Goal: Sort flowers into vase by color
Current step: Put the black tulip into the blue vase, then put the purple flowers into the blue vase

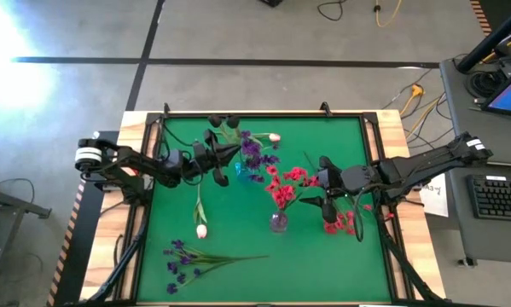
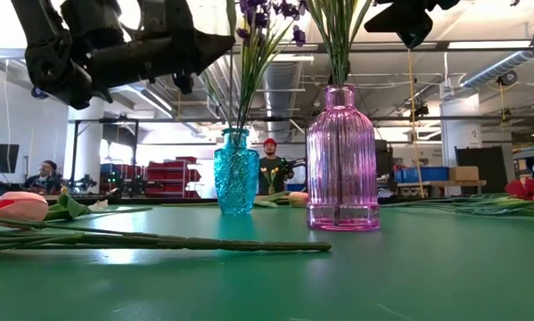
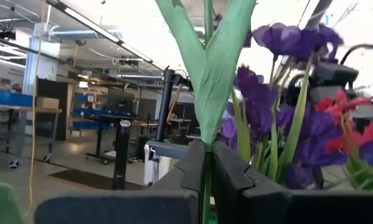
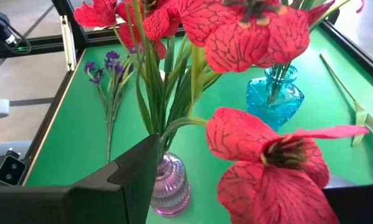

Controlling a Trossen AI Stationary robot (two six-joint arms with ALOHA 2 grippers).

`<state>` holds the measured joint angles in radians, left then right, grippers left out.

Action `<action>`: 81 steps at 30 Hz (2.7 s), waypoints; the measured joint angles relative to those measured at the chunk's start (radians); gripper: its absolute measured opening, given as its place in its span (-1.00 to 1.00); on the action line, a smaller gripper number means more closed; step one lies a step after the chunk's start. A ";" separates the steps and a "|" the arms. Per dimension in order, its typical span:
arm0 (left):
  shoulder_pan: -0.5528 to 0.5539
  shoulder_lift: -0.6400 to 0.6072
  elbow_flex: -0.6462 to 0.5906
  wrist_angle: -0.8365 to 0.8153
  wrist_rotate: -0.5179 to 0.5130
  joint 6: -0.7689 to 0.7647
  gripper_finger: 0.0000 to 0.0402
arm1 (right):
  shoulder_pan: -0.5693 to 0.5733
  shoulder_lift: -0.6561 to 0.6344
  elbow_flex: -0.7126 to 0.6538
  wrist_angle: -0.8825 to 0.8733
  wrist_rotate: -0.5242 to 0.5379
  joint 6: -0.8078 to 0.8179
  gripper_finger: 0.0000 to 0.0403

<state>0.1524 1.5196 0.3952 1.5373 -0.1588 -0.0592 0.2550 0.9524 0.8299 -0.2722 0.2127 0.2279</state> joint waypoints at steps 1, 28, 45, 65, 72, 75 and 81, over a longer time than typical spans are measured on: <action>0.000 0.000 0.000 0.003 0.000 -0.006 -0.99 | 0.000 0.000 0.000 0.000 0.000 0.000 0.08; -0.067 0.000 -0.197 -0.011 0.009 -0.085 0.05 | 0.000 -0.006 0.000 -0.032 -0.013 0.091 0.08; -0.105 -0.008 -0.375 -0.013 0.061 -0.455 0.11 | 0.000 -0.001 0.198 -0.764 -0.080 0.658 0.08; -0.213 -0.009 -0.294 -0.402 0.273 -0.938 0.01 | 0.000 0.000 0.106 -0.895 -0.257 0.998 0.08; -0.271 -0.009 -0.181 -0.619 0.281 -0.943 0.01 | 0.000 0.015 0.103 -0.900 -0.257 1.085 0.08; -0.282 -0.008 -0.166 -0.688 0.281 -0.960 0.01 | 0.000 0.027 0.101 -0.900 -0.255 1.081 0.08; -0.286 -0.013 -0.158 -0.697 0.281 -0.996 0.01 | 0.000 0.067 0.098 -0.900 -0.255 1.063 0.08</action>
<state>-0.1334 1.5070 0.2373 0.8402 0.1223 -1.0551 0.2551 1.0195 0.9279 -1.1725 -0.0427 1.2912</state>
